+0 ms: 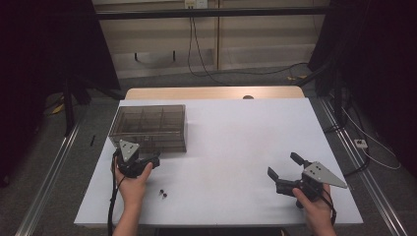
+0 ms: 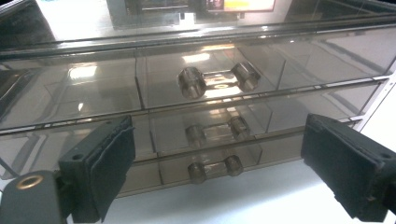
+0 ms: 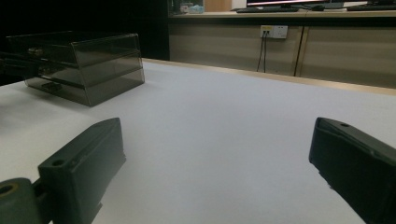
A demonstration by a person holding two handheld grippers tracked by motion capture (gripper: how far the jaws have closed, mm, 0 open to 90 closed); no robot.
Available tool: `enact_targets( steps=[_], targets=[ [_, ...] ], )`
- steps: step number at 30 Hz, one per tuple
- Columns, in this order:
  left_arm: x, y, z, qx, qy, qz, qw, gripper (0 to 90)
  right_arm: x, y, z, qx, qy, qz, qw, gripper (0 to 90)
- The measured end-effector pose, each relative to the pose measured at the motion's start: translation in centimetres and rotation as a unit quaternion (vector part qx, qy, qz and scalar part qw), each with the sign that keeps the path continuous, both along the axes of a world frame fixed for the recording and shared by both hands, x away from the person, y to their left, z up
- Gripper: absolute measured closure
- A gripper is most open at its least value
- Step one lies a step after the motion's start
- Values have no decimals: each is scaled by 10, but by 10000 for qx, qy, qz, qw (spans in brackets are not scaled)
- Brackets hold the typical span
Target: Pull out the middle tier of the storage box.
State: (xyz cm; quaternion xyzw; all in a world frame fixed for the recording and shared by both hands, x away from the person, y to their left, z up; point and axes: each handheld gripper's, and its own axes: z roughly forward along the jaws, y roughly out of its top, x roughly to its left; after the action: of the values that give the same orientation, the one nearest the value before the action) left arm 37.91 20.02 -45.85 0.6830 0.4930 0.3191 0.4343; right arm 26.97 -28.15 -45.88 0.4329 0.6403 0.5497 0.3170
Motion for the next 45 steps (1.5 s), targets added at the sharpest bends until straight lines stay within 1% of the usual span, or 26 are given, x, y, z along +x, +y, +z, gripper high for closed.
enact_targets(
  steps=[3, 7, 8, 13, 16, 22, 24, 26, 31, 34, 37, 39, 42, 44, 45],
  targets=[
    [0, 0, 0, -19, 6, 26, 10000, 100, 0, 0, 0, -8, -1, 8, 10000, 28],
    [0, 0, -1, 105, 0, 18, 9999, 102, 1, 0, -1, -30, -3, 11, 10000, 28],
    [-1, -1, -1, 94, -30, 41, 9999, 103, 1, 0, -1, -30, -1, 15, 10000, 28],
    [-1, -1, -1, 331, -2, 13, 9994, 103, 0, 0, 0, -14, -6, 24, 10000, 28],
    [-1, -2, -1, 418, -23, 24, 9991, 104, 1, 0, 0, -15, -1, 19, 10000, 28],
    [-3, -4, -2, 697, -47, -36, 9976, 114, 0, 0, 0, -9, -2, 33, 10000, 28],
    [-3, -5, -1, 832, -70, -87, 9965, 116, 0, 0, 0, -17, -4, 28, 10000, 29],
    [-4, -5, -1, 820, -91, -105, 9965, 121, 0, 0, 0, -24, -4, 30, 10000, 29],
    [-5, -3, 1, 1012, -125, -109, 9947, 130, 0, 0, 0, -21, -6, 27, 10000, 29],
    [-6, -2, 1, 1167, -129, -125, 9930, 133, 0, 0, 0, -10, -5, 24, 10000, 29],
    [-7, -3, 2, 1297, -219, -140, 9912, 142, 0, 0, 0, 3, -9, 17, 10000, 29],
    [-7, -3, 2, 1403, -221, -149, 9897, 150, 0, 0, 0, 2, -11, 13, 10000, 29],
    [-6, -2, 2, 1460, -194, -164, 9890, 155, 0, 0, 0, -1, -11, 18, 10000, 29],
    [-7, -1, 2, 1486, -219, -181, 9885, 160, 0, -1, 0, -13, -24, 21, 10000, 29],
    [-7, -1, 3, 1525, -242, -187, 9878, 164, 0, -1, 0, -15, -23, 21, 10000, 29]
  ],
)
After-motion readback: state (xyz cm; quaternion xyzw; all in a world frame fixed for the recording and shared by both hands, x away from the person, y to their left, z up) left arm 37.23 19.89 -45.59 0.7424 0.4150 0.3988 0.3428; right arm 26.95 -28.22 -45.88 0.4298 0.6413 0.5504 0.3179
